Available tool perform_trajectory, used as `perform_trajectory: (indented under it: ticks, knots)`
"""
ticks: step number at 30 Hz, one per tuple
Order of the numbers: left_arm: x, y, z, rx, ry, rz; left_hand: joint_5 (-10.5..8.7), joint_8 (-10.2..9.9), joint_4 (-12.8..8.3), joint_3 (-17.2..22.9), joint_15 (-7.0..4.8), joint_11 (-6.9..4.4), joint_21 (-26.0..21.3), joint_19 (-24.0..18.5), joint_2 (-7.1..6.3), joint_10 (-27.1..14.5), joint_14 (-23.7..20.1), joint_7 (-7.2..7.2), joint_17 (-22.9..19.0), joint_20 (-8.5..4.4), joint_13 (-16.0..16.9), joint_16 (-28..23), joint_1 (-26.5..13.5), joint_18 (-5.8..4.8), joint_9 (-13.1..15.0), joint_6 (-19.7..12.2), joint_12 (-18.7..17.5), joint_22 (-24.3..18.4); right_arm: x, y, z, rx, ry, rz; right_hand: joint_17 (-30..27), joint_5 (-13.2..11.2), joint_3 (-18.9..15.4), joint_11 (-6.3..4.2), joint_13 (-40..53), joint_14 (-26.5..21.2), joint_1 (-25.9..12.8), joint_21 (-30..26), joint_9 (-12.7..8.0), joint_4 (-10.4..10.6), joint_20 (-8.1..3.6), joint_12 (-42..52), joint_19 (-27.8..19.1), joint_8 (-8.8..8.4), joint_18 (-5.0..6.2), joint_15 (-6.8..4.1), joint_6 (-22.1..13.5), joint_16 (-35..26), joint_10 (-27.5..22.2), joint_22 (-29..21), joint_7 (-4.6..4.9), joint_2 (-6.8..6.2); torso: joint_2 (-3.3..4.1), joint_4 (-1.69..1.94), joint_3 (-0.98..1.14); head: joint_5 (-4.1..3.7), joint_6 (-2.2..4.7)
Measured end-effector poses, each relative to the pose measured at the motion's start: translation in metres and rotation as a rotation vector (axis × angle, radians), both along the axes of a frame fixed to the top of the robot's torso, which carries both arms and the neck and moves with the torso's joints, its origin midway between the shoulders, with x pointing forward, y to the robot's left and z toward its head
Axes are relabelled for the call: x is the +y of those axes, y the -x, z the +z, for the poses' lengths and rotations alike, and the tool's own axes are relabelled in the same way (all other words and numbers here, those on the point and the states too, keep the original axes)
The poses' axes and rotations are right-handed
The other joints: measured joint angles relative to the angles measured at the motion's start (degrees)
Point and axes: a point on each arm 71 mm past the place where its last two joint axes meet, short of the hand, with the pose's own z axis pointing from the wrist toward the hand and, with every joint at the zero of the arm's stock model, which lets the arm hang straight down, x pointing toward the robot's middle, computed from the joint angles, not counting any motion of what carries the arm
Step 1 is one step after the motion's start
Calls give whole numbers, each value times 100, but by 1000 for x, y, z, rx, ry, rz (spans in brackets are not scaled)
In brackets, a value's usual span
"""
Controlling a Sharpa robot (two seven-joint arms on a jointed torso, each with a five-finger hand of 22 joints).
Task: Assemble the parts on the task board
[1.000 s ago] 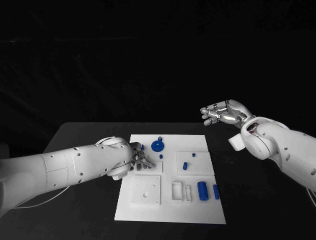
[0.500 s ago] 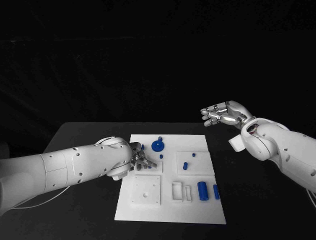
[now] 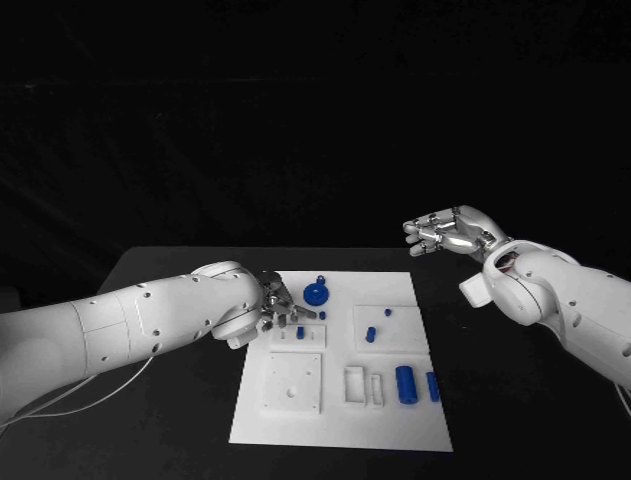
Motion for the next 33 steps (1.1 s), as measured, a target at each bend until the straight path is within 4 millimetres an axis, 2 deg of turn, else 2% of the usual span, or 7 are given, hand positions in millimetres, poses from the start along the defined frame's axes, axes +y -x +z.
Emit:
perform_trajectory:
  ticks: [2,4,6,9,18,27,33]
  knots:
    - [5,-5,7,-8,12,20,0,-26,-112,-46,0,0,-35,0,68,0,0,20,-17,0,-25,-18,15,0,-30,-20,-32,0,-1,0,0,0,0,-2,0,0,0,0,0,0,0,0,0,0,0,0,0,0,0,0,0,0,0,0,0,0,-1,0,2,2,8]
    - [10,-11,14,-15,20,37,0,-37,-364,-223,0,0,-120,34,237,0,0,20,-3,-34,-47,-44,-33,0,-64,-20,-77,0,-2,0,0,0,1,-3,0,0,0,0,0,0,0,0,0,0,0,0,0,0,0,0,0,0,0,0,0,0,-1,0,3,9,13]
    - [16,-17,21,-21,28,58,0,-53,-430,-280,0,0,-146,52,259,0,0,33,4,-52,-47,-46,-58,-1,-79,-36,-77,0,-3,0,0,1,1,-6,0,0,0,0,0,0,0,0,0,0,0,0,0,0,0,0,0,0,0,0,0,0,-1,0,4,18,19]
    - [25,-25,27,-16,35,86,0,-160,-436,-286,12,35,-151,52,282,-45,-12,78,-31,-52,-47,-84,-81,0,-154,-173,-78,-1,-3,0,-1,1,1,-7,0,0,0,0,0,0,0,0,0,0,11,0,-11,0,0,0,0,0,0,0,0,0,0,-3,4,29,31]
    - [36,-42,30,28,36,121,0,-375,-378,-344,52,63,-200,71,368,-163,-52,173,-66,-25,-19,-110,-123,0,-1031,-267,-78,-1,-4,0,-1,3,-2,-9,0,0,0,-18,0,0,0,0,0,0,17,0,-25,0,0,0,0,0,-23,0,0,0,15,-7,-3,38,62]
    - [38,-56,30,60,-8,120,0,-259,-418,-400,72,83,-200,53,399,-183,-72,183,-91,-7,-28,-133,-93,0,-1360,-314,-54,-2,-1,1,0,2,-7,-1,0,0,-1,1,0,-17,0,0,0,1,0,0,-42,0,0,17,-18,0,-41,0,17,0,31,-15,-7,21,63]
    - [39,-63,28,68,-47,114,0,-164,-441,-423,72,103,-200,53,461,-244,-72,214,-107,-7,-43,-133,-94,0,-1524,-421,-53,3,0,2,2,0,-9,4,0,0,-1,1,0,-20,0,0,0,1,0,0,-41,0,0,20,-18,0,-41,0,18,0,70,-39,-10,23,87]
